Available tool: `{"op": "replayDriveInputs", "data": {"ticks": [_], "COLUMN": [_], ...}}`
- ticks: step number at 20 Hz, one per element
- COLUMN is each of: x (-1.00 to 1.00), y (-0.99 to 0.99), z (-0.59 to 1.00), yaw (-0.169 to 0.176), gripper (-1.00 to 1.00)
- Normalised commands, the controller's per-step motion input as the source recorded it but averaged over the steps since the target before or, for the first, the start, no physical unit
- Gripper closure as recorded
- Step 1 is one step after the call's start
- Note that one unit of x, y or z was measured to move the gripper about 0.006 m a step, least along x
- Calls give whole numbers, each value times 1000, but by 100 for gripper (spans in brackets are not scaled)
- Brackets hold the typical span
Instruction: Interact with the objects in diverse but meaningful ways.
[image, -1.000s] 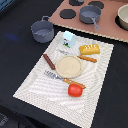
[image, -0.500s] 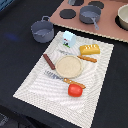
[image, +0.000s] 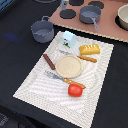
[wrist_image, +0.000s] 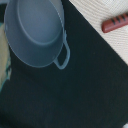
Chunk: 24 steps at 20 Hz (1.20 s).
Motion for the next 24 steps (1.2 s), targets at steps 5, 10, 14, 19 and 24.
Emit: {"op": "replayDriveInputs", "data": {"ticks": [5,10,14,19,24], "x": [-501,-537,-408,-419,-347], "y": [-26,0,0,1,35], "z": [-228,-383,-385,-385,-281], "yaw": [-124,-117,-174,-168,-167], "gripper": [-100,-100,-100,-100,-100]}}
